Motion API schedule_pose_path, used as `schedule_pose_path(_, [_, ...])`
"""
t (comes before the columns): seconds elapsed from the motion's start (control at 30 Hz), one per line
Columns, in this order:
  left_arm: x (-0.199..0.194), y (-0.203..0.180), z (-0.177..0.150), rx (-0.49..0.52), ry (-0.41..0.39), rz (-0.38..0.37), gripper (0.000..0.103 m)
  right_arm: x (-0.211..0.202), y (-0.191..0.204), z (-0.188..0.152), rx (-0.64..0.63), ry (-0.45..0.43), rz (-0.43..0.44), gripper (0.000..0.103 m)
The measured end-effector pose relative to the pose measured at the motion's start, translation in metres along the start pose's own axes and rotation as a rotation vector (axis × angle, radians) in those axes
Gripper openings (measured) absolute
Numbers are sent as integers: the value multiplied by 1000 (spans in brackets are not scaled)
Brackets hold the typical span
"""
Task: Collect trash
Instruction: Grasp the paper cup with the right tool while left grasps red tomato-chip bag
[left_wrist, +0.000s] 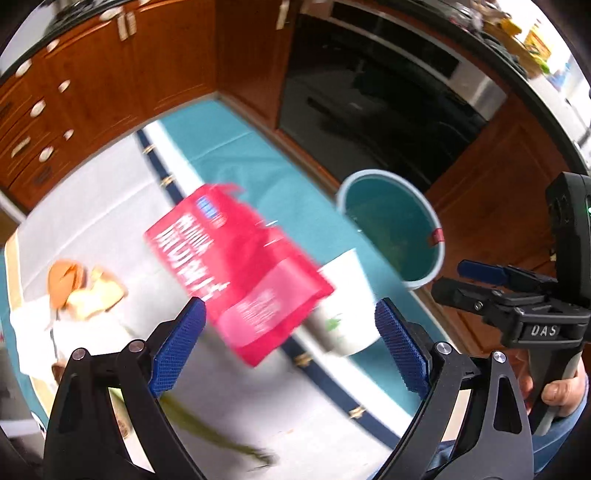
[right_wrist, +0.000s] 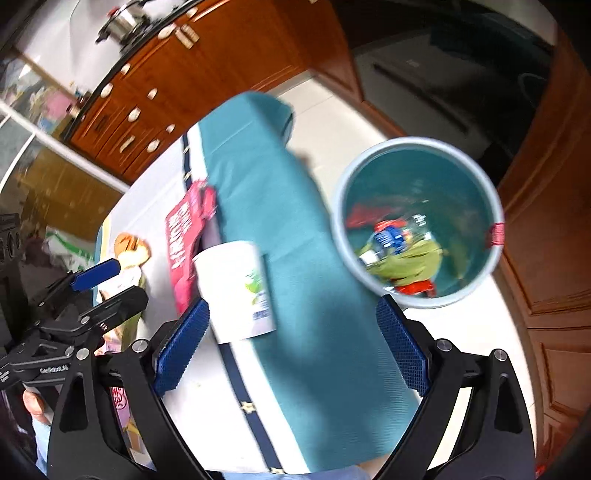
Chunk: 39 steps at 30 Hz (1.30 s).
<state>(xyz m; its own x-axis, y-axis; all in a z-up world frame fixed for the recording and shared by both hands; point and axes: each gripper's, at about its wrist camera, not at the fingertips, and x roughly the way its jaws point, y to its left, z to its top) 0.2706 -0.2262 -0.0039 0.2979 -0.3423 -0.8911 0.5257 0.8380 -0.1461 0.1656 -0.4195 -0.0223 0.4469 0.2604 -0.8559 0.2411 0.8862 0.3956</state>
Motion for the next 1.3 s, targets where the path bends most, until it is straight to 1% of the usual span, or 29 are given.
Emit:
schedule_pose_path(0.17, [7, 46, -14, -113, 14, -11, 93, 39, 36, -5, -62, 74, 32, 88])
schedule_pose_path(0.27, [12, 58, -21, -127, 23, 2, 93, 57, 46, -5, -72, 87, 32, 88])
schedule_pose_path(0.33, [14, 57, -24, -107, 27, 16, 93, 64, 48, -4, -68, 85, 36, 88])
schedule_pose_path(0.4, [16, 53, -27, -62, 38, 23, 93, 69, 49, -4, -64, 85, 37, 88])
schedule_pose_path(0.47, [20, 42, -31, 4, 48, 38, 93, 72, 49, -3, -66, 84, 47, 88])
schedule_pose_path(0.57, [27, 25, -38, 92, 66, 42, 93, 75, 48, -1, -59, 91, 60, 88])
schedule_pose_path(0.63, [34, 15, -42, 137, 80, 46, 93, 77, 47, 0, -51, 97, 71, 88])
schedule_pose_path(0.7, [46, 4, -45, 183, 91, 91, 93, 78, 45, 1, -49, 103, 79, 88])
schedule_pose_path(0.77, [59, 0, -44, 199, 96, 145, 93, 79, 45, 2, -47, 106, 85, 88])
schedule_pose_path(0.83, [70, -1, -38, 185, 94, 180, 93, 80, 44, 3, -43, 107, 92, 88])
schedule_pose_path(0.9, [76, 2, -34, 161, 96, 190, 93, 83, 43, 5, -39, 111, 101, 88])
schedule_pose_path(0.97, [81, 3, -29, 145, 91, 184, 93, 86, 43, 6, -36, 117, 106, 88])
schedule_pose_path(1.07, [83, 1, -24, 150, 60, 185, 92, 90, 42, 8, -33, 120, 116, 87])
schedule_pose_path(1.1, [83, -1, -25, 151, 50, 180, 90, 91, 41, 8, -32, 118, 118, 85])
schedule_pose_path(1.17, [83, -1, -25, 155, 44, 156, 60, 94, 40, 9, -29, 122, 131, 69])
schedule_pose_path(1.2, [84, -1, -25, 153, 55, 119, 48, 95, 40, 9, -25, 128, 144, 67])
schedule_pose_path(1.23, [85, -2, -26, 153, 61, 101, 29, 96, 40, 9, -26, 132, 151, 62])
schedule_pose_path(1.3, [80, -9, -29, 184, 43, 116, 17, 95, 43, 7, -35, 120, 151, 60])
